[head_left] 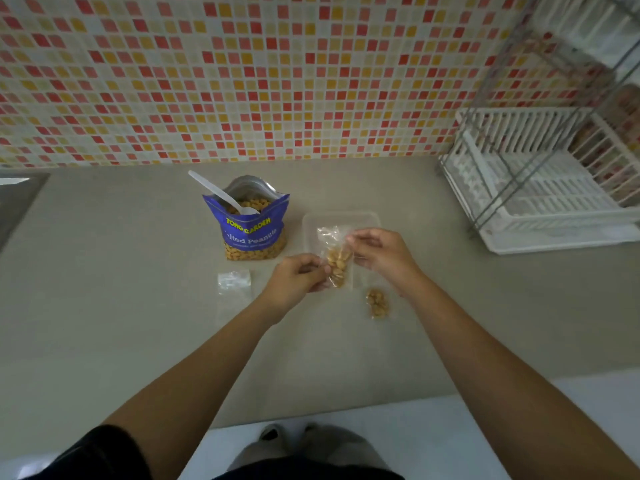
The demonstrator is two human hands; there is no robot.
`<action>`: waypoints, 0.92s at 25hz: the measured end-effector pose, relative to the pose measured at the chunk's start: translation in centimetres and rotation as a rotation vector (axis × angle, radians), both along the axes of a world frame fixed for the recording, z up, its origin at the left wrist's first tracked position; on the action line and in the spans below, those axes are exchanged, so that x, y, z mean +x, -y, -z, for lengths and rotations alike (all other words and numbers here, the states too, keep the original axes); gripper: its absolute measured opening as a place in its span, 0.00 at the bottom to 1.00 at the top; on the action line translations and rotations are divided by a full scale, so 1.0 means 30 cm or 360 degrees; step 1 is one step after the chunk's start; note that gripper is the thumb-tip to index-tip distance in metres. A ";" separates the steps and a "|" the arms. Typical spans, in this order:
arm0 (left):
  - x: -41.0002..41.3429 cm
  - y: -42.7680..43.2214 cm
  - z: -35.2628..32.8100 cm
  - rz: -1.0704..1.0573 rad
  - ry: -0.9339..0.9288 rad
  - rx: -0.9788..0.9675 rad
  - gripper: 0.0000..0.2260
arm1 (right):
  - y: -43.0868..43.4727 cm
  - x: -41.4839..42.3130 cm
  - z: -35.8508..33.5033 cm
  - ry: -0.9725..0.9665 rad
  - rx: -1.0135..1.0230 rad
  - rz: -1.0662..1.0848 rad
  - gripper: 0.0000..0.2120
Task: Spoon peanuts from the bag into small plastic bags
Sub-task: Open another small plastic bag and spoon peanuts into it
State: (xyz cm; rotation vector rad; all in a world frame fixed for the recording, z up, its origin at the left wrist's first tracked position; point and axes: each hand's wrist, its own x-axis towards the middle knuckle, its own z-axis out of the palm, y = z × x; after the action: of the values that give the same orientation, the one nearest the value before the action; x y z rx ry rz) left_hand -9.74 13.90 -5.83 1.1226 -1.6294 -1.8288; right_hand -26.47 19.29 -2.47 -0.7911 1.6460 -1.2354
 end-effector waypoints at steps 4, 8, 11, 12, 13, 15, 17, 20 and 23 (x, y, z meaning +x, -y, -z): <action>-0.037 -0.082 0.091 -0.0017 0.0116 -0.0018 0.06 | -0.076 -0.054 0.121 -0.0211 0.0122 0.0145 0.04; -0.069 -0.147 0.155 -0.0061 0.0321 -0.0179 0.10 | -0.120 -0.064 0.234 -0.0660 0.0225 0.0183 0.06; -0.086 -0.160 0.196 0.0070 0.0565 -0.0620 0.12 | -0.113 -0.054 0.287 -0.0965 0.0259 0.0134 0.07; -0.092 -0.161 0.205 0.0090 0.0609 -0.0728 0.12 | -0.109 -0.052 0.296 -0.1020 0.0273 0.0112 0.07; -0.098 -0.159 0.212 0.0120 0.0656 -0.0814 0.13 | -0.104 -0.050 0.304 -0.1071 0.0275 0.0084 0.07; -0.106 -0.149 0.237 0.0204 0.0749 -0.0940 0.14 | -0.094 -0.044 0.320 -0.1174 0.0256 0.0020 0.06; -0.106 -0.139 0.258 0.0254 0.0820 -0.1020 0.12 | -0.084 -0.042 0.333 -0.1273 0.0235 -0.0019 0.07; -0.090 -0.135 0.246 0.0199 0.0783 -0.1198 0.12 | -0.078 -0.046 0.339 -0.1393 0.0239 0.0004 0.12; -0.019 -0.094 0.221 0.0160 0.0701 -0.1303 0.14 | -0.081 -0.003 0.320 -0.1467 0.0057 0.0061 0.10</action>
State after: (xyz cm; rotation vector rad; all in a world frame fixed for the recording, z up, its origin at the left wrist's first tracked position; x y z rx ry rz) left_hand -10.30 16.73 -12.45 1.0816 -2.3871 -0.7892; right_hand -26.56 21.72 -12.07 -1.4414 2.3937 -0.8911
